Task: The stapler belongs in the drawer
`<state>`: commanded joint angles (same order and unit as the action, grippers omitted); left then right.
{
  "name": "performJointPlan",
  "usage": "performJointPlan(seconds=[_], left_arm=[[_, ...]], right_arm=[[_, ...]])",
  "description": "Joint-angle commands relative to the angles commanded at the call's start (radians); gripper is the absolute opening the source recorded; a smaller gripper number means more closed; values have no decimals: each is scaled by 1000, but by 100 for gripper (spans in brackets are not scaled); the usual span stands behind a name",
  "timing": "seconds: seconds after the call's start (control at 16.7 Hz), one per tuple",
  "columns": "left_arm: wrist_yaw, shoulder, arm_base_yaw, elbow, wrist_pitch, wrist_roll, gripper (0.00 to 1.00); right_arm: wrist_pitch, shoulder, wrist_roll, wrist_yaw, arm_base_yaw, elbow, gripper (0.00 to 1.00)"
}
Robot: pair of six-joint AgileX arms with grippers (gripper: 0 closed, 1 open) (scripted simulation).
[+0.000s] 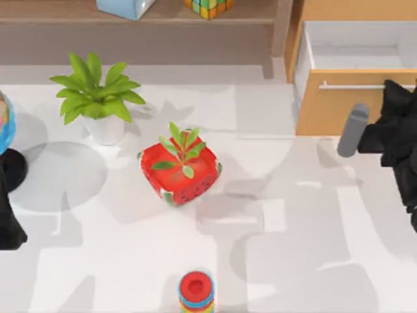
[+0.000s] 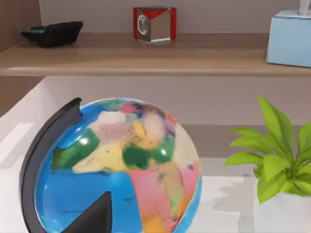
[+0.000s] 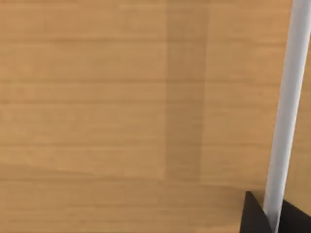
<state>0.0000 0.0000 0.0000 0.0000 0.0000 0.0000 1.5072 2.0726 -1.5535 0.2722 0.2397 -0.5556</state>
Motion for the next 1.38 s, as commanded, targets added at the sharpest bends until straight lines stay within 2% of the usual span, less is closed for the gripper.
performJointPlan(seconds=[0.36, 0.84, 1.38], left_arm=[[0, 0, 0, 0, 0, 0, 100], [0, 0, 0, 0, 0, 0, 100], [0, 0, 0, 0, 0, 0, 100]], right_arm=[[-10, 4, 2, 0, 1, -11, 0], [-144, 94, 1, -39, -40, -237, 0], [-200, 140, 0, -51, -50, -332, 0]])
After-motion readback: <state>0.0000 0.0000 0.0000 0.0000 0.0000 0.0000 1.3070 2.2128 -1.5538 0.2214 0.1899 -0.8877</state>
